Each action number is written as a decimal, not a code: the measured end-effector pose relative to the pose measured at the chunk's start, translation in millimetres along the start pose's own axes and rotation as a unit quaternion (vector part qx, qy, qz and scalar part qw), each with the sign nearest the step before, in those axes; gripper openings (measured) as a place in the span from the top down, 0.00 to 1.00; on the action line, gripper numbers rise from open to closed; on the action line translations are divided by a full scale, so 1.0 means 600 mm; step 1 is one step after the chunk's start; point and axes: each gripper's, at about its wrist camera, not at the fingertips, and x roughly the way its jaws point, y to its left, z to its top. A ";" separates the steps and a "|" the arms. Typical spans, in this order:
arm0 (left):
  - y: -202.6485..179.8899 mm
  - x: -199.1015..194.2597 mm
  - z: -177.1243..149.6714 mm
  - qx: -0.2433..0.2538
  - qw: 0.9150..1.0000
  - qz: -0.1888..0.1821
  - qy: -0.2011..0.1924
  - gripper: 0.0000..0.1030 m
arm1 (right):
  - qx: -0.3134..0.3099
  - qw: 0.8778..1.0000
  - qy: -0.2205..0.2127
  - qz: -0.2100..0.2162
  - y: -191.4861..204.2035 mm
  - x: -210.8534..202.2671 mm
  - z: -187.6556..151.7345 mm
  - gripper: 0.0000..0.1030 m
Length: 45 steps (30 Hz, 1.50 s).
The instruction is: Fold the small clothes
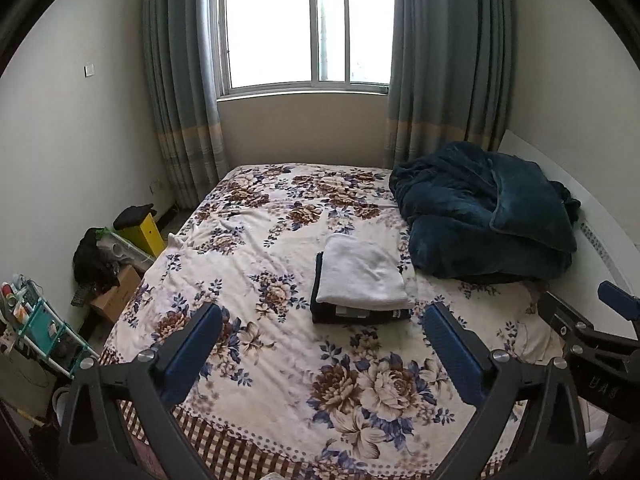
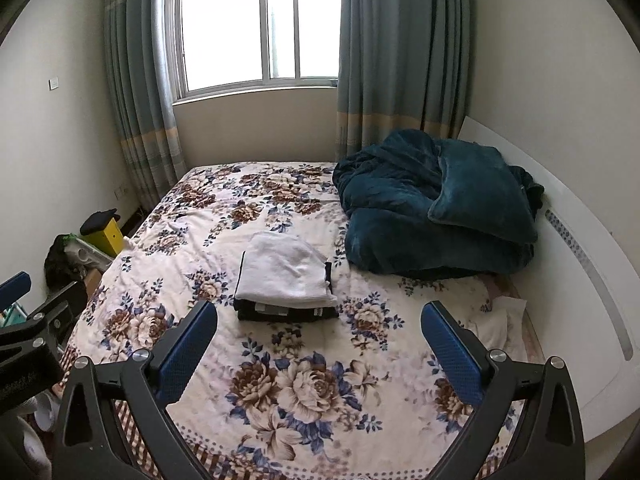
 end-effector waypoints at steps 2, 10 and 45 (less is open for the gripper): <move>0.001 -0.002 0.001 0.001 1.000 0.000 0.000 0.00 | 0.000 1.000 0.000 -0.001 0.000 -0.001 -0.002 0.00; 0.004 0.001 0.002 0.001 1.000 0.002 0.001 0.00 | -0.002 1.000 -0.002 0.000 -0.005 0.002 0.004 0.00; 0.017 0.005 0.003 -0.010 1.000 0.002 0.006 0.00 | -0.013 1.000 0.002 0.012 0.011 0.027 0.011 0.00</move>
